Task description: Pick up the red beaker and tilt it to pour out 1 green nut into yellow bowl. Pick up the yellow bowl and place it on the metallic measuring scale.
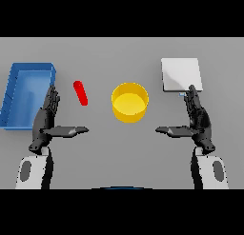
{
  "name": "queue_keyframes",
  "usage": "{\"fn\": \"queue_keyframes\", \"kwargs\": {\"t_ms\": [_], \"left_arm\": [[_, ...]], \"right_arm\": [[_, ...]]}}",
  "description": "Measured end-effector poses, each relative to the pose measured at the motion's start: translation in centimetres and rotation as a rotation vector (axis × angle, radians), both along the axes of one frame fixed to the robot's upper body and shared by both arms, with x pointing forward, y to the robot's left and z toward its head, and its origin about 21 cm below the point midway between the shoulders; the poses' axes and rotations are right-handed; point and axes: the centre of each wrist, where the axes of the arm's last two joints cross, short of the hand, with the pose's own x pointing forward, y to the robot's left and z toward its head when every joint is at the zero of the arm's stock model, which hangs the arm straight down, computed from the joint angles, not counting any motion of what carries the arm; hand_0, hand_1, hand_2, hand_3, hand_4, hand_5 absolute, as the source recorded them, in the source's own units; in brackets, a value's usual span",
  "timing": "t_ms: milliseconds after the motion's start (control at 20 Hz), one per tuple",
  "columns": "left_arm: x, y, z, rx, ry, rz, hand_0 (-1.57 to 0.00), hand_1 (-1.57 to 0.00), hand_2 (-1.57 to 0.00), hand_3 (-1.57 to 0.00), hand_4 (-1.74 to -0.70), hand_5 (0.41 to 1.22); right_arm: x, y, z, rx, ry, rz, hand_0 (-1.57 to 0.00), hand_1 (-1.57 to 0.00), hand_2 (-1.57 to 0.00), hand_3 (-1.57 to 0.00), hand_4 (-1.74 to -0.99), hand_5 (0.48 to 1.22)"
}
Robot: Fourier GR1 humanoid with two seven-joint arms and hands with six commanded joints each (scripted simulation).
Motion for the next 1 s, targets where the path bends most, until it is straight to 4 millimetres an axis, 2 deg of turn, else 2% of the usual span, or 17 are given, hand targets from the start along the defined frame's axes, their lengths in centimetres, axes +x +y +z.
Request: {"fn": "queue_keyframes", "kwargs": {"t_ms": [300, 400, 450, 550, 700, 800, 1000], "left_arm": [[-1.1, -0.5, -0.3, 0.002, -0.006, -0.009, 0.0, 0.0, 0.0, 0.0, -1.14, 0.66], [-3.2, -0.3, 0.9, 0.129, -0.085, -0.067, 0.0, 0.0, 0.0, 0.0, -1.14, 0.66], [-3.9, -0.5, 1.3, 0.157, -0.083, -0.083, 0.0, 0.0, 0.0, 0.0, -1.14, 0.662], [-4.6, -0.5, 2.2, 0.187, -0.074, -0.087, 0.0, 0.0, 0.0, 0.0, -1.14, 0.657], [-4.2, -0.8, 2.7, 0.206, -0.009, -0.099, 0.0, 0.0, 0.0, 0.0, -1.14, 0.65], [-3.7, -0.9, 2.1, 0.203, 0.011, -0.117, 0.0, 0.0, 0.0, 0.0, -1.14, 0.648], [-0.8, -1.1, 1.3, 0.208, 0.072, -0.114, 0.0, 0.0, 0.0, 0.0, -1.17, 0.648]], "right_arm": [[-0.1, 0.3, 0.1, 0.0, -0.013, 0.002, 0.0, 0.0, 0.0, 0.0, -1.071, 0.578], [-0.9, -0.1, 1.1, -0.237, -0.143, 0.019, 0.0, 0.0, 0.0, 0.0, -1.066, 0.576], [-1.5, 0.7, 0.9, -0.289, -0.161, 0.033, 0.0, 0.0, 0.0, 0.0, -1.064, 0.577], [-2.0, 1.1, 1.0, -0.337, -0.148, 0.035, 0.0, 0.0, 0.0, 0.0, -1.084, 0.585], [-1.9, 1.0, 1.4, -0.319, -0.141, 0.052, 0.0, 0.0, 0.0, 0.0, -1.131, 0.607], [-2.0, 0.7, 1.4, -0.308, -0.151, 0.058, 0.0, 0.0, 0.0, 0.0, -1.163, 0.624], [-2.0, 1.0, 1.6, -0.26, -0.157, 0.088, 0.0, 0.0, 0.0, 0.0, -1.209, 0.627]]}}
